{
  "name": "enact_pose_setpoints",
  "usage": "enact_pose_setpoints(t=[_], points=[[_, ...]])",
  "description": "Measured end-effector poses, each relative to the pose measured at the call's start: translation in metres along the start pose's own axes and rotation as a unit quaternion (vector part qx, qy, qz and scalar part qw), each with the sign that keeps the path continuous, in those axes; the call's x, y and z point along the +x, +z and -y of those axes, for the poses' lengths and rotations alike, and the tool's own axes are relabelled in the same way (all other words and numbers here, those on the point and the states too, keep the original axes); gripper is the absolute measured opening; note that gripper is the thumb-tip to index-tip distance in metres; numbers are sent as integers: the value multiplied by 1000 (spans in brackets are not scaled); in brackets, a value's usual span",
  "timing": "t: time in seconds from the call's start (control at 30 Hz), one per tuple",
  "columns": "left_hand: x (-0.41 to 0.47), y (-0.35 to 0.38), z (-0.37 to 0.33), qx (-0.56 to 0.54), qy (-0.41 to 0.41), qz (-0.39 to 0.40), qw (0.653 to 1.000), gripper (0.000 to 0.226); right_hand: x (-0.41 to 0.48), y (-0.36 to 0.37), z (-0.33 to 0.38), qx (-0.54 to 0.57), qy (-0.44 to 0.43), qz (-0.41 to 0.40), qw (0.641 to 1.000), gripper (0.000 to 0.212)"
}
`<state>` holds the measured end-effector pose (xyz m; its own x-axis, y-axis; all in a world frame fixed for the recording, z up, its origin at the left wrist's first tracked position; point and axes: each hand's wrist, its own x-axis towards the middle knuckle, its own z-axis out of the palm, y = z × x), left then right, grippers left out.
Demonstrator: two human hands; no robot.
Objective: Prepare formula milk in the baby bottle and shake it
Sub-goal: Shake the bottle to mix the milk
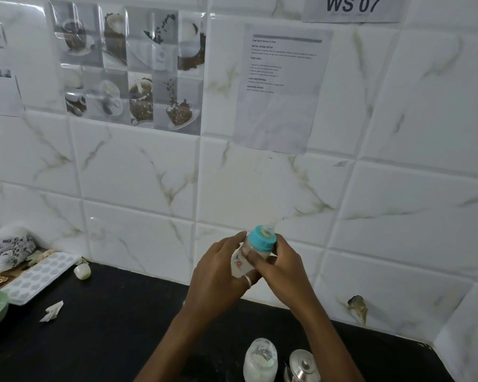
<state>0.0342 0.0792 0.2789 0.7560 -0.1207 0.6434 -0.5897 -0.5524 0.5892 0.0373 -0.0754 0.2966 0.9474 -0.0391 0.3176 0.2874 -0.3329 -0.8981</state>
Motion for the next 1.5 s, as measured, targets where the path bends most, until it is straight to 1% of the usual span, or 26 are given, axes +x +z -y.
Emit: enact_pose_setpoints(t=[0.1,0.2,0.33,0.4,0.47,0.57,0.6,0.67,0.73,0.77,0.8,0.83,0.9,0.93,0.97,1.0,1.07,1.1,1.13,1.17,1.23,1.3,1.37,1.43,1.47,1.5], points=[[-1,-12,12,-67,-23,15,997,66,5,-12,5,36,-8,-8,999,38],[2,-23,21,-119,-84,-41,988,53,16,-31,18,112,-4,-41,993,53],[15,-31,29,-108,-129,-73,983,50,30,-57,37,271,1,-118,955,71],[22,-32,33,-96,-134,-76,983,52,35,-59,39,325,-14,-135,936,71],[28,-32,35,-83,-131,-78,985,52,33,-50,40,308,-23,-96,946,63],[35,-31,39,-68,-119,-77,988,53,29,-36,35,195,-8,9,981,56],[37,-30,40,-67,-118,-77,988,54,30,-37,35,184,-8,12,983,54],[40,-31,42,-70,-117,-76,988,55,37,-44,37,248,-13,-31,968,52],[42,-31,42,-74,-114,-76,988,56,45,-51,42,347,-15,-91,933,54],[44,-31,42,-76,-115,-77,988,56,48,-50,43,375,-19,-113,920,57],[46,-31,42,-76,-114,-78,987,56,49,-47,43,378,-20,-119,918,59],[48,-31,42,-75,-113,-78,988,56,48,-41,43,353,-14,-105,930,60],[51,-30,41,-68,-108,-77,989,55,40,-26,39,253,10,-19,967,63],[52,-29,40,-66,-107,-76,989,55,38,-24,36,217,14,14,976,63],[52,-29,41,-66,-108,-77,989,55,38,-25,34,217,7,19,976,61],[52,-29,41,-66,-109,-78,989,55,40,-30,34,258,-1,-1,966,57],[52,-29,42,-65,-111,-78,989,54,46,-44,35,374,-7,-68,925,51],[52,-29,43,-64,-112,-79,989,54,49,-47,35,411,-10,-98,906,52],[53,-29,43,-64,-111,-80,988,52,50,-47,36,416,-14,-109,903,53],[54,-29,43,-65,-112,-80,988,51,49,-42,36,394,-14,-100,914,55],[56,-29,43,-68,-112,-80,988,50,43,-28,34,293,2,-32,956,61],[58,-29,43,-66,-111,-81,988,51,41,-26,32,240,4,16,971,71],[58,-30,43,-70,-113,-83,988,48,47,-36,34,316,-16,-19,948,67],[59,-31,45,-74,-115,-88,987,44,56,-45,36,415,-17,-85,905,55],[61,-31,45,-74,-116,-90,986,42,59,-45,37,431,-18,-106,896,54],[62,-30,45,-74,-117,-89,986,40,58,-40,38,419,-16,-104,902,57]])
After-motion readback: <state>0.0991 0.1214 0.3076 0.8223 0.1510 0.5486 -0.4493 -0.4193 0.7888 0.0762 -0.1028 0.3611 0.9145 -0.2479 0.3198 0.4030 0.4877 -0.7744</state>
